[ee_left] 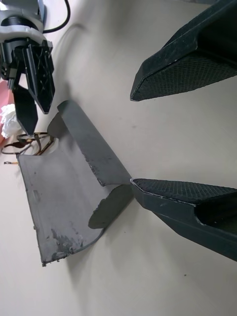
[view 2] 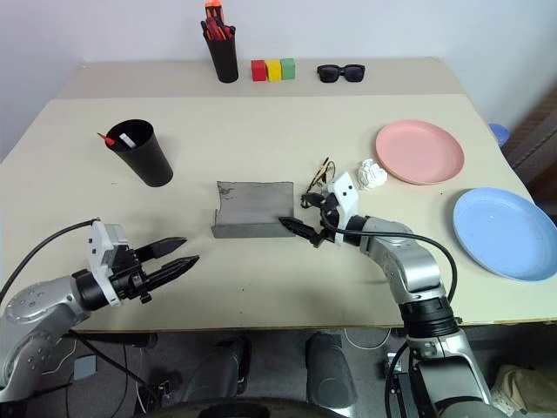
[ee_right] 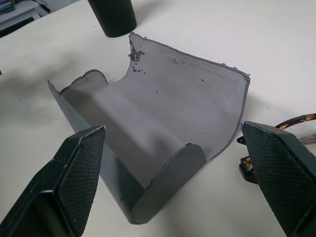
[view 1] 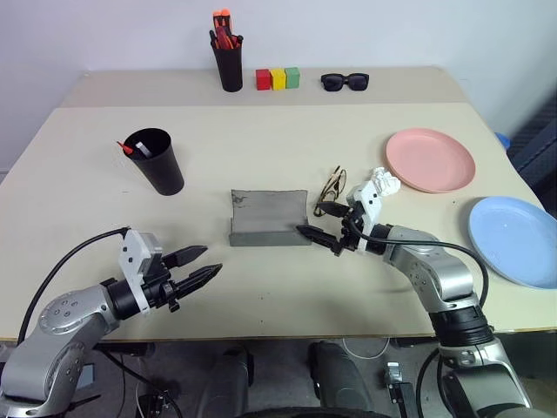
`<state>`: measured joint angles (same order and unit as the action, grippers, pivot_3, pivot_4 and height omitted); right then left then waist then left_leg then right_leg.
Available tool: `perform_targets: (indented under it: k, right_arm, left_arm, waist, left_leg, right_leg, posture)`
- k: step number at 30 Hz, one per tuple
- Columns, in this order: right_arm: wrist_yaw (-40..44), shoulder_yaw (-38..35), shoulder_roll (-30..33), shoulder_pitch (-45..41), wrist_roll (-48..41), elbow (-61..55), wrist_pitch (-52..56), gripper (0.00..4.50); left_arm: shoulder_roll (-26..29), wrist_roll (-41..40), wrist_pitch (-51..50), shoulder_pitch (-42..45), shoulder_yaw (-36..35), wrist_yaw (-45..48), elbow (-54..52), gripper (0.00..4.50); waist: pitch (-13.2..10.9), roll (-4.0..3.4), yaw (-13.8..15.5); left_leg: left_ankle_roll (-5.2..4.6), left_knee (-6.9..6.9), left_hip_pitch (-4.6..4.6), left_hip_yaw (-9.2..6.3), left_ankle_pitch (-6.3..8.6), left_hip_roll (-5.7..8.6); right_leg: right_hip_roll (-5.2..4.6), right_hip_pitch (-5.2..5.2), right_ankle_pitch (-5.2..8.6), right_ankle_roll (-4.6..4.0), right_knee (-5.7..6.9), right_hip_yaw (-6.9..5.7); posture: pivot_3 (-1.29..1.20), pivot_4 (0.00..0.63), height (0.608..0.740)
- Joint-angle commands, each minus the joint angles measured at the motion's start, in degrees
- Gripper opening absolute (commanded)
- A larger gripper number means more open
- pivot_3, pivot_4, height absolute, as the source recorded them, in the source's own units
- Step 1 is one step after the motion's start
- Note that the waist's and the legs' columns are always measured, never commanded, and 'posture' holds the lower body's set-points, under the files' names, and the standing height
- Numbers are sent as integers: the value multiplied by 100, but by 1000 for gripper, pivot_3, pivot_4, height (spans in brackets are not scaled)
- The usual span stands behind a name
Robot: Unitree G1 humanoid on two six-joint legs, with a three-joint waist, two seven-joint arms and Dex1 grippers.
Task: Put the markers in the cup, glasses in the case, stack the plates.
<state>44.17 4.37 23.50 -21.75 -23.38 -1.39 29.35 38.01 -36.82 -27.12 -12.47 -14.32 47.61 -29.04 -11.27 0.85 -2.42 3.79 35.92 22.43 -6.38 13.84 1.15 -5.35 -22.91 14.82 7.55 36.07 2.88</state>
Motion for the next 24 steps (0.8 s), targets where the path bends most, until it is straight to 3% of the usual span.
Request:
perform_targets:
  k: [1,14,24]
  right_arm:
    - [27,-65,-102,-193,-5,15,-193,4464]
    - [-9,-610,-68,85,-285,-320,-351,4464]
    - [-120,-629,-56,185,-147,-185,-543,4464]
  left_arm:
    - [-9,-81,46,-30,-82,-27,-200,2532]
    - [20,-55,61,137,-21,14,-59,2532]
    - [10,-6,79,260,38,61,25,2532]
  waist:
    - [0,0,0]
    - [0,0,4]
    - [0,0,2]
  left_leg:
    - [0,0,0,0,0,0]
    - [0,0,2,0,0,0]
    - [0,-2,2,1,0,0]
  right_leg:
    - [0,0,0,0,0,0]
    - [0,-1,0,0,-1,0]
    - [0,-3,0,0,-2,0]
  posture:
    - [0,150,740]
    - [0,150,740]
    - [0,150,740]
